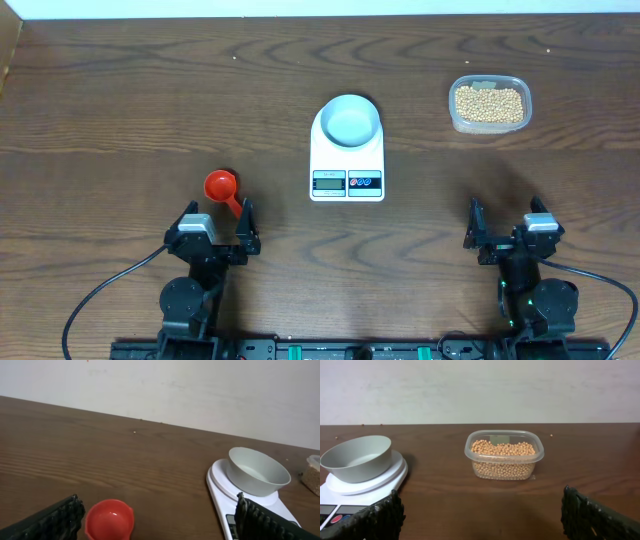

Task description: Scoop item into bowl and weigh 50g on scale

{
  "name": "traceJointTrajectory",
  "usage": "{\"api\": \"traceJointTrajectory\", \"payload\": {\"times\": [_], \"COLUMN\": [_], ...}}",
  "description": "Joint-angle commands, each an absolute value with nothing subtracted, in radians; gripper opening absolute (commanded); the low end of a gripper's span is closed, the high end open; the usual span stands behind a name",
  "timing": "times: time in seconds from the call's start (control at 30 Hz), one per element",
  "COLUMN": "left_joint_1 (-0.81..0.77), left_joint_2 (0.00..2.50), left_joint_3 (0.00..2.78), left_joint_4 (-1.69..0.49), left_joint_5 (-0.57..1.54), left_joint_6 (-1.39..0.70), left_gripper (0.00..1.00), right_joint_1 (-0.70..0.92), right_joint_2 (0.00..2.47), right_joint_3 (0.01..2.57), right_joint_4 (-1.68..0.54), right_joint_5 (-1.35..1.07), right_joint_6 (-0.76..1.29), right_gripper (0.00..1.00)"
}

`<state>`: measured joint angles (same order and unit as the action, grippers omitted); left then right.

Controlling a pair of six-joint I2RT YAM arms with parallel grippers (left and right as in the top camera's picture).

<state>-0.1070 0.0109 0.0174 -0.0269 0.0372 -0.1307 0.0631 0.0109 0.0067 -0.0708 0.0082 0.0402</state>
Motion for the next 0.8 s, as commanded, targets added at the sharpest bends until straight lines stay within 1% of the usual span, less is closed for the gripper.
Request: {"api": "traceJointTrajectory", "payload": {"times": [0.0, 0.77], "left_joint_1": [-0.103, -0.103], "left_joint_2": [0.006, 0.006], "left_joint_3": [0.004, 0.004], "left_joint_4": [-0.070, -0.066], "left_joint_5": [-0.016, -0.008], "left_joint_6": [-0.129, -0.138], "left_gripper": [0.98, 0.98], "right_joint_1": [0.060, 0.060], "right_joint_2": [0.005, 0.005], "right_joint_3": [0.006, 0.006], "right_joint_4": [-0.075, -0.075], "right_joint_5": [0.016, 0.016], "right_joint_6": [0.028, 0.028], "right_gripper": [0.99, 0.99]}}
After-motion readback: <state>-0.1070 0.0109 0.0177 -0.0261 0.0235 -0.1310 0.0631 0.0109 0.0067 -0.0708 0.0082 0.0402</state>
